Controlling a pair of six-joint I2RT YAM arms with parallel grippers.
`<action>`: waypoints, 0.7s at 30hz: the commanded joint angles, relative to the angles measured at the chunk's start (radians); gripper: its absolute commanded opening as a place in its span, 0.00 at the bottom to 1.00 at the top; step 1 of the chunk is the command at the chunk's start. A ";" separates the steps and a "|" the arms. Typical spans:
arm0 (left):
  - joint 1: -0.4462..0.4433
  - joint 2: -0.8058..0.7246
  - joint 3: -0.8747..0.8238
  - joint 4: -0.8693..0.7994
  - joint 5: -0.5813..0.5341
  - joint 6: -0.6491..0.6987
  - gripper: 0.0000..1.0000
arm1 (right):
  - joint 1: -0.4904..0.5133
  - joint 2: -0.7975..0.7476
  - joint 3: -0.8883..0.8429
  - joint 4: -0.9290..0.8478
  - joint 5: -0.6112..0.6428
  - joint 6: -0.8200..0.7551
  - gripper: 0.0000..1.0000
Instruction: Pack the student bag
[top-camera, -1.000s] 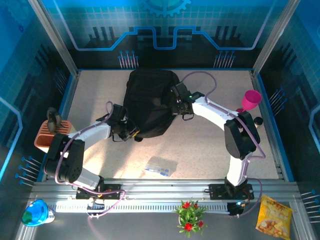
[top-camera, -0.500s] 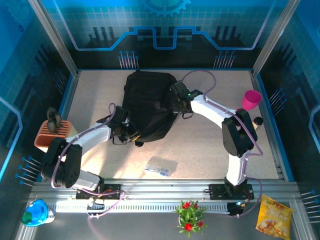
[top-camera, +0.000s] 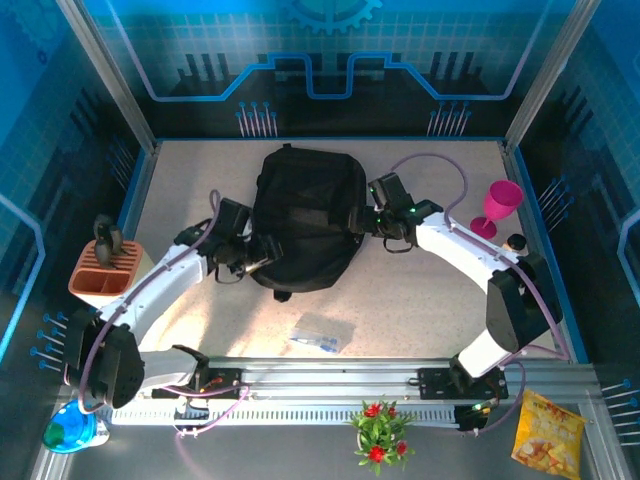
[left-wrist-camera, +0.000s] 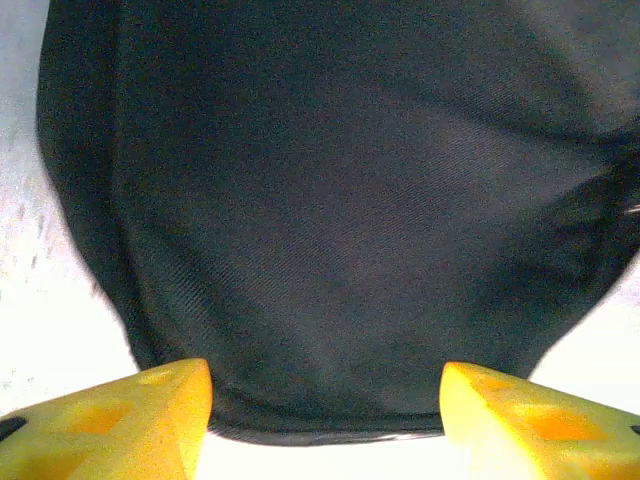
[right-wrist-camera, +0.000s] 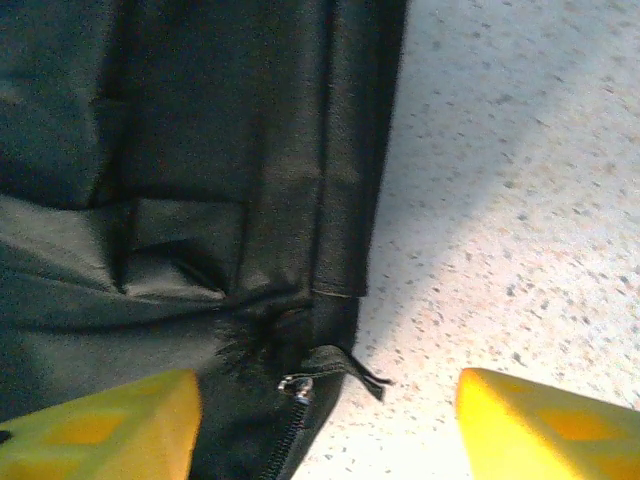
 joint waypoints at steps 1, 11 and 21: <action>-0.015 0.045 0.101 0.017 -0.040 0.094 0.64 | -0.036 -0.020 0.000 0.061 -0.103 0.004 0.76; -0.161 0.363 0.438 0.049 -0.190 0.286 0.66 | -0.107 -0.076 -0.103 0.131 -0.183 0.041 0.83; -0.213 0.710 0.800 -0.064 -0.214 0.565 0.62 | -0.172 -0.122 -0.193 0.146 -0.235 0.076 0.81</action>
